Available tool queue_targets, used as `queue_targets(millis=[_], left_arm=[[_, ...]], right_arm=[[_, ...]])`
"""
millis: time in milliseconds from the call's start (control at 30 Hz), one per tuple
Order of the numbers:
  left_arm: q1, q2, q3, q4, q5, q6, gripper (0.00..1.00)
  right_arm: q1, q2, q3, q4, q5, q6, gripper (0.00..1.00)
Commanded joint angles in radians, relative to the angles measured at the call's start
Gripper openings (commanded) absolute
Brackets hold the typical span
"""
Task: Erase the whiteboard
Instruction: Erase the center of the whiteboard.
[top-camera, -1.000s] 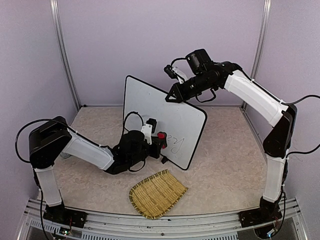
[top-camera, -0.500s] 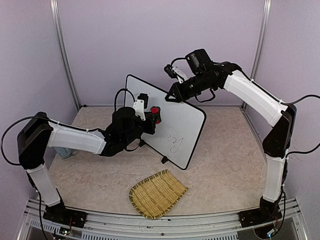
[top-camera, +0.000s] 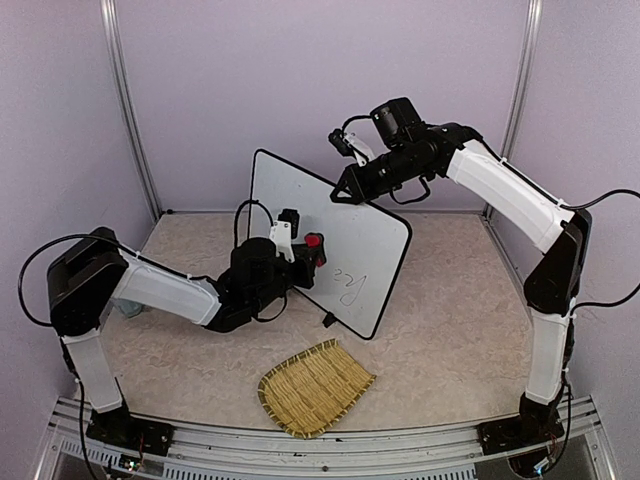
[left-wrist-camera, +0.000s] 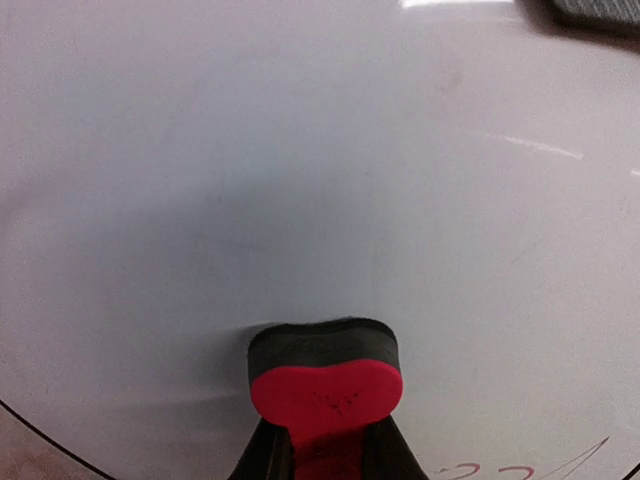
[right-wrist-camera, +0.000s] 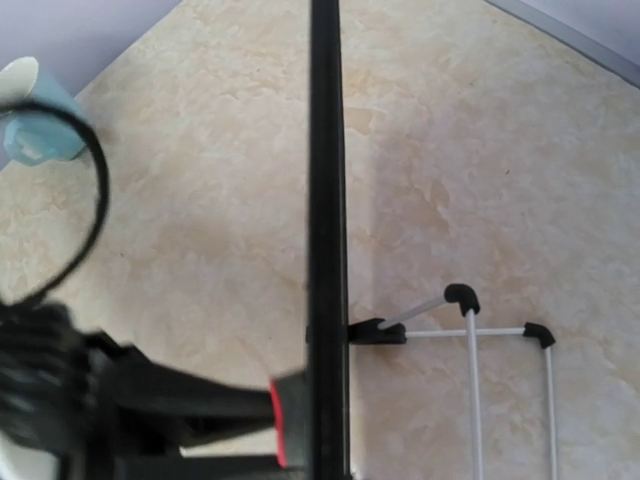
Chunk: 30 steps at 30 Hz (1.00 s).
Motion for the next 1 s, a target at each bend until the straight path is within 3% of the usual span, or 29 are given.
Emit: queue_targets(millis=[0, 433, 667, 967], left_arm=[[-0.02, 0.099, -0.06, -0.007, 0.048, -0.063, 0.19], [-0.027, 0.193, -0.062, -0.044, 0.013, -0.135, 0.18], [-0.005, 0.096, -0.078, 0.016, -0.118, -0.05, 0.19], [0.038, 0.119, 0.024, -0.091, -0.224, -0.075, 0.19]], right_arm=[[0.086, 0.09, -0.048, -0.095, -0.176, 0.002, 0.0], [0.092, 0.086, -0.051, -0.096, -0.175, 0.002, 0.0], [0.094, 0.088, -0.049, -0.096, -0.175, 0.001, 0.0], [0.094, 0.088, -0.049, -0.096, -0.173, -0.001, 0.0]])
